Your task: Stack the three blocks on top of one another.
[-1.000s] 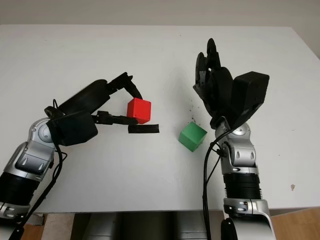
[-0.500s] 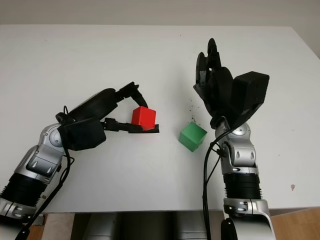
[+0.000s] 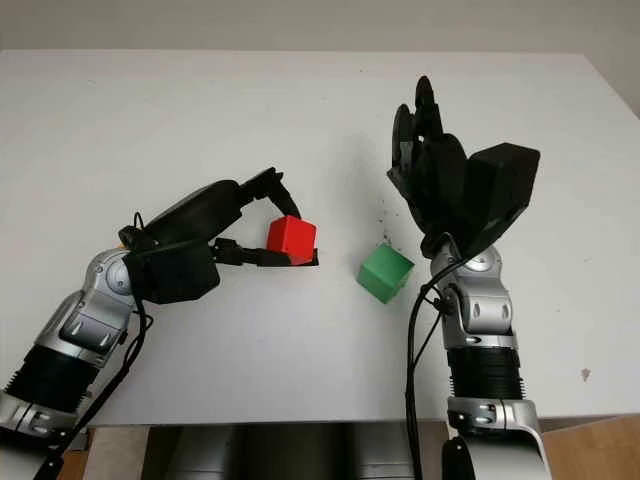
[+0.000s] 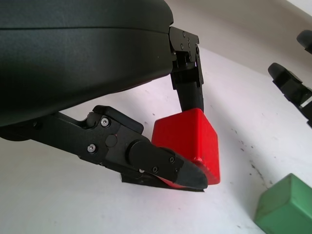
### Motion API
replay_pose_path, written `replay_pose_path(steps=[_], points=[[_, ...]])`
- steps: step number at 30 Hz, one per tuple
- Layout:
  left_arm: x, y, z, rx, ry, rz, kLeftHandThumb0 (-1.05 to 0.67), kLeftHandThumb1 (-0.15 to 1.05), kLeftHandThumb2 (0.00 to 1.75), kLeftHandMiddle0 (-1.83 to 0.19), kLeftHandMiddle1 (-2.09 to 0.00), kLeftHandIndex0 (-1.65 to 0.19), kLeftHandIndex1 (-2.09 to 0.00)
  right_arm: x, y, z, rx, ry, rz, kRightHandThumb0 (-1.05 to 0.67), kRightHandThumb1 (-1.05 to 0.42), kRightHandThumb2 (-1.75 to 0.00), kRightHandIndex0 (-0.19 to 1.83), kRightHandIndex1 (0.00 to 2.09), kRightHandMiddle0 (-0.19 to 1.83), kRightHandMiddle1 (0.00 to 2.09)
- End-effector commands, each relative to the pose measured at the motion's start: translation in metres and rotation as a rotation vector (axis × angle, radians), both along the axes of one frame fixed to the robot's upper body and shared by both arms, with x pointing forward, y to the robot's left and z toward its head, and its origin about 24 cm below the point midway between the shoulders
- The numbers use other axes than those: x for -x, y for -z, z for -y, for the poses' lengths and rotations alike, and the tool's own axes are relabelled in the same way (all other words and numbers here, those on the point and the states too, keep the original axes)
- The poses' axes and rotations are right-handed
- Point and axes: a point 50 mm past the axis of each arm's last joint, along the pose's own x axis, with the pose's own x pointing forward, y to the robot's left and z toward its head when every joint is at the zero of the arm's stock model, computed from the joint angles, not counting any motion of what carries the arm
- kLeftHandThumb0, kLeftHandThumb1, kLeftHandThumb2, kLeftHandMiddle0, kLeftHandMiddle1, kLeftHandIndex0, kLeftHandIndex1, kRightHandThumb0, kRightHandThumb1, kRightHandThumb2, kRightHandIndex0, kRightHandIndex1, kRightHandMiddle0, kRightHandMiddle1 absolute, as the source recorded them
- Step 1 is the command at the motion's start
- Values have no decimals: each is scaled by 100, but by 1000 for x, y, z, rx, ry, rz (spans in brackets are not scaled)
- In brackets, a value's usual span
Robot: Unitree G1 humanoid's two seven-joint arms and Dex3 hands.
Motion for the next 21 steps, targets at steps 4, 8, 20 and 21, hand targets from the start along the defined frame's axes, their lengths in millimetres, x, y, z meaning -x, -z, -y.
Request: replay_pose_path(steps=[4,8,20,21], points=[[-1,2,1,-26,-4,34,-45,105,11,-12,-6,-17,-171,1,-5,0,6,1,20,-73,-105,-70,-19,0,-19,0],[-2,3,1,-33,-39,34,-44,104,7,-14,-6,-20,-163,1,-5,1,3,8,21,-74,-105,-69,-19,0,-19,0],[-3,1,0,-91,-42,14,-61,101,5,7,-5,-17,-12,1,-6,1,-5,13,21,-74,-105,-67,-19,0,-19,0],[-3,1,0,-93,-42,15,-61,101,5,7,-5,-17,-11,1,-6,0,-6,14,21,-74,-105,-66,-19,0,-19,0]])
